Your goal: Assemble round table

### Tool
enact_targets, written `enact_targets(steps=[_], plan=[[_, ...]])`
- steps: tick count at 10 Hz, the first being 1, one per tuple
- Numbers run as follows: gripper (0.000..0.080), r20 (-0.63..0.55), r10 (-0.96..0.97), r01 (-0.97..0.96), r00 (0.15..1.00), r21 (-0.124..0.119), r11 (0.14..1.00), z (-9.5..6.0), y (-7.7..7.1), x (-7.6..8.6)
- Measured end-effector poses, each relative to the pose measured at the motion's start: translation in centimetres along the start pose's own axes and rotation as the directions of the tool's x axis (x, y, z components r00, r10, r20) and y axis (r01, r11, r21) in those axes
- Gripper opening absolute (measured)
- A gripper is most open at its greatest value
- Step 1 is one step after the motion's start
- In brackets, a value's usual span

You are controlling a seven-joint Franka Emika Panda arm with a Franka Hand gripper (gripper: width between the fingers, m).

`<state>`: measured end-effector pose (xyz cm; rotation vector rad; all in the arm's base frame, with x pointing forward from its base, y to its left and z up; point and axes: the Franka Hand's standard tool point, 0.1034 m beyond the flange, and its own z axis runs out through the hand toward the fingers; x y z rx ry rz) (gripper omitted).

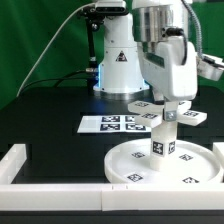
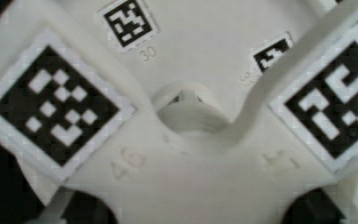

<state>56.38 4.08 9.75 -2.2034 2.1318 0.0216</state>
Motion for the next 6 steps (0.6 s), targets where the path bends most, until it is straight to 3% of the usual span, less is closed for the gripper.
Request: enact_targets(steps=[2, 3, 4, 6], plan=[[0.0442, -0.001, -0.002, 0.002, 1.000, -0.001, 1.000, 0.1, 0.0, 0.0], [0.0568, -0.001, -0.003, 0.003, 1.000, -0.001, 1.000, 0.1, 0.0, 0.0], [0.0624, 0.000, -0.020, 0.020, 1.000, -0.002, 1.000, 0.0, 0.0, 0.0], [0.0644, 0.030, -0.069, 0.069, 0.997, -0.007, 0.998, -2.0, -0.2, -0.3]])
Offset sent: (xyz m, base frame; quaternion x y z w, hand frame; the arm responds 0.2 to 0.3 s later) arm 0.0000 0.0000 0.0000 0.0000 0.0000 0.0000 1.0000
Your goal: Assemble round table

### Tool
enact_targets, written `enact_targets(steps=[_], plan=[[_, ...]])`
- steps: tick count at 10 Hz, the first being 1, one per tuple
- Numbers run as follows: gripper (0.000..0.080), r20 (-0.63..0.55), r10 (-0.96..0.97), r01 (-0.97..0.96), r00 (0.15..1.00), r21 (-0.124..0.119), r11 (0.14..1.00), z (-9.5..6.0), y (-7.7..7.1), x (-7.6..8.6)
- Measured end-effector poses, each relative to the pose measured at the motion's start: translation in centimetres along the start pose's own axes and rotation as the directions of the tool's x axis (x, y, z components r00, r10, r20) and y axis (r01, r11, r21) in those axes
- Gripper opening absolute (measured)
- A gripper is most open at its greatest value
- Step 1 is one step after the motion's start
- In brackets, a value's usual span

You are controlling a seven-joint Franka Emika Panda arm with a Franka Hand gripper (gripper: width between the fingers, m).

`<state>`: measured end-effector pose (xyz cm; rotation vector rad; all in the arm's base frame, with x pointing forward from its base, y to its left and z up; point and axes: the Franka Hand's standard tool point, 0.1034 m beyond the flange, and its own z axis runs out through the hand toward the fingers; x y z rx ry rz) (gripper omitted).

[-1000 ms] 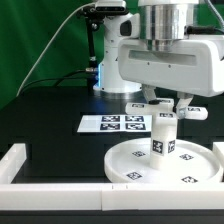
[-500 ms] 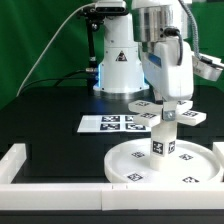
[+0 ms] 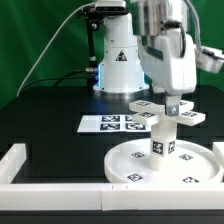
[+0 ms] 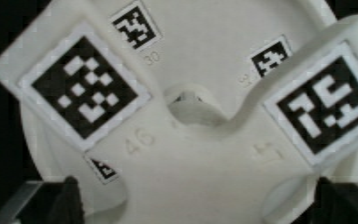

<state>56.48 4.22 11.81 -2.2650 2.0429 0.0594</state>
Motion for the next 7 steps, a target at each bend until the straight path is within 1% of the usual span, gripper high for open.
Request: enact_targets(steps=[1, 2, 3, 4, 5, 6, 7], plan=[[0.0648, 0.005, -0.061, 0.061, 0.998, 0.006, 0.998, -0.86, -0.30, -0.03], [0.0648, 0.000, -0.263, 0.263, 0.965, 0.019, 0.965, -1.21, -0.58, 0.27], [0.0649, -0.003, -0.441, 0.441, 0.898, 0.020, 0.898, -1.06, -0.53, 0.78], [0.0649, 0.002, -0.573, 0.573, 0.819, 0.012, 0.819, -0.78, -0.32, 0.65], [0.0649, 0.012, -0.693, 0.693, 0.721, 0.009, 0.721, -0.63, -0.14, 0.13], [0.0649, 0.017, -0.736, 0.736, 0.677, 0.009, 0.677, -0.49, 0.14, -0.14], [0.0649, 0.015, -0.793, 0.793, 0.609, 0.006, 0.609, -0.47, 0.17, -0.02]])
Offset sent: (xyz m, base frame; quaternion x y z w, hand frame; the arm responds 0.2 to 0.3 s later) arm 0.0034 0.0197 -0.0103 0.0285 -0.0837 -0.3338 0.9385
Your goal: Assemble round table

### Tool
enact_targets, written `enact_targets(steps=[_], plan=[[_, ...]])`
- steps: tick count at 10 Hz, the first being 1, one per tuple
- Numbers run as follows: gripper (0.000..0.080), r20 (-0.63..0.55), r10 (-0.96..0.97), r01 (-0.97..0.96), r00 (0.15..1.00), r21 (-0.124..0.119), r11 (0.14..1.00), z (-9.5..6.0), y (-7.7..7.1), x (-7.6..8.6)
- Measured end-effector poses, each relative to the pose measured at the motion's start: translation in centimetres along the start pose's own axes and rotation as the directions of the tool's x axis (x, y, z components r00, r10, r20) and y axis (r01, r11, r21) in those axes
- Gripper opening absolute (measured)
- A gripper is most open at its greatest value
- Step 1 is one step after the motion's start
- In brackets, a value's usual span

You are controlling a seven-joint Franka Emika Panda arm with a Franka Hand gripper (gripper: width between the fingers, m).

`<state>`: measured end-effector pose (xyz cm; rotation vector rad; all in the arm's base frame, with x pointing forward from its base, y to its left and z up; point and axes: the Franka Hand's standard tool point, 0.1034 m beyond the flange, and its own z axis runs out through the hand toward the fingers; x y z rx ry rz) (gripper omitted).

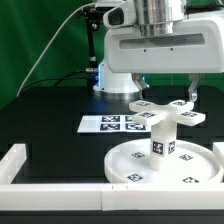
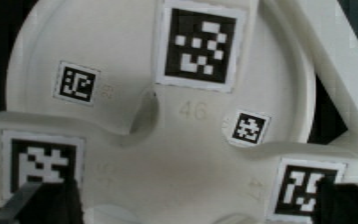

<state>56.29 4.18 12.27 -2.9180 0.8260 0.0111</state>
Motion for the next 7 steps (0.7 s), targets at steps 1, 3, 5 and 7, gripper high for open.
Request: enact_targets(steps=[1, 3, 5, 7], plan=[[0.0649, 0.000, -0.074, 0.074, 0.997, 0.000, 0.997, 0.0, 0.0, 0.0], [0.0649, 0.004, -0.359, 0.358, 0.933, -0.055, 0.932, 0.4, 0.1, 0.0], [0.0649, 0.032, -0.602, 0.602, 0.798, -0.072, 0.795, 0.9, 0.4, 0.3], [0.0649, 0.048, -0.677, 0.678, 0.735, -0.072, 0.731, 1.5, 0.7, 0.2]])
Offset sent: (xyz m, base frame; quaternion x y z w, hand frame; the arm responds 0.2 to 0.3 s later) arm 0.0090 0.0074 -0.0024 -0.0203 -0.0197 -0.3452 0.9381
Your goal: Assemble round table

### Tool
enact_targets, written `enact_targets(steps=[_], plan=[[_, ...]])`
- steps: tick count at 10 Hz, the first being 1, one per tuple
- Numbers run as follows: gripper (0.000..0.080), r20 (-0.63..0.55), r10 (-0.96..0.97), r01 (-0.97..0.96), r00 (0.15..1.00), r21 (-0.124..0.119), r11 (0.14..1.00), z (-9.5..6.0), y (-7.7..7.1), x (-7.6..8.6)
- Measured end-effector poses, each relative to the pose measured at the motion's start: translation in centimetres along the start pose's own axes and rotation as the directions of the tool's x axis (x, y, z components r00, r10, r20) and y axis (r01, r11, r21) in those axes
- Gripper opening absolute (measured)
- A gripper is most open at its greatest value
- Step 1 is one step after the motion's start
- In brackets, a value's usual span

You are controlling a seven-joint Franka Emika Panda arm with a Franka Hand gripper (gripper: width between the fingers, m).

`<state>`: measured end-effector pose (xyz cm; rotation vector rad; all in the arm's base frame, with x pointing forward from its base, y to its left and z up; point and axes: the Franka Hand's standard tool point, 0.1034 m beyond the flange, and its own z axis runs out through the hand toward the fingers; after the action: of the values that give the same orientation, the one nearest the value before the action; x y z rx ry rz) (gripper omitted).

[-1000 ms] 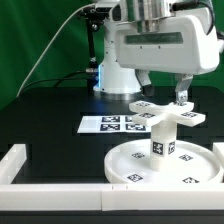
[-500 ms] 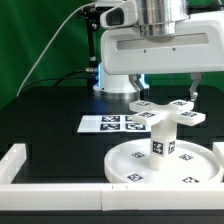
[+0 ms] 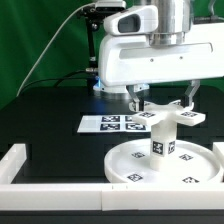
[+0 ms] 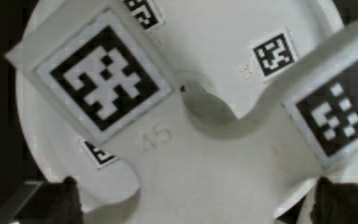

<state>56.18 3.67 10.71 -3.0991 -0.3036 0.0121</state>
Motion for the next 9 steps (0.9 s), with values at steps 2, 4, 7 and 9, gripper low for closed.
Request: enact_targets(steps=[2, 4, 7, 9], plan=[[0.0649, -0.005, 0.021, -0.021, 1.000, -0.001, 1.000, 0.1, 0.0, 0.1], [0.0649, -0.007, 0.061, -0.061, 0.998, 0.002, 0.998, 0.0, 0.1, 0.1], [0.0649, -0.009, 0.190, -0.190, 0.982, 0.008, 0.982, 0.0, 1.1, 0.0], [0.0649, -0.005, 0.260, -0.260, 0.966, 0.009, 0.966, 0.2, 0.4, 0.0]])
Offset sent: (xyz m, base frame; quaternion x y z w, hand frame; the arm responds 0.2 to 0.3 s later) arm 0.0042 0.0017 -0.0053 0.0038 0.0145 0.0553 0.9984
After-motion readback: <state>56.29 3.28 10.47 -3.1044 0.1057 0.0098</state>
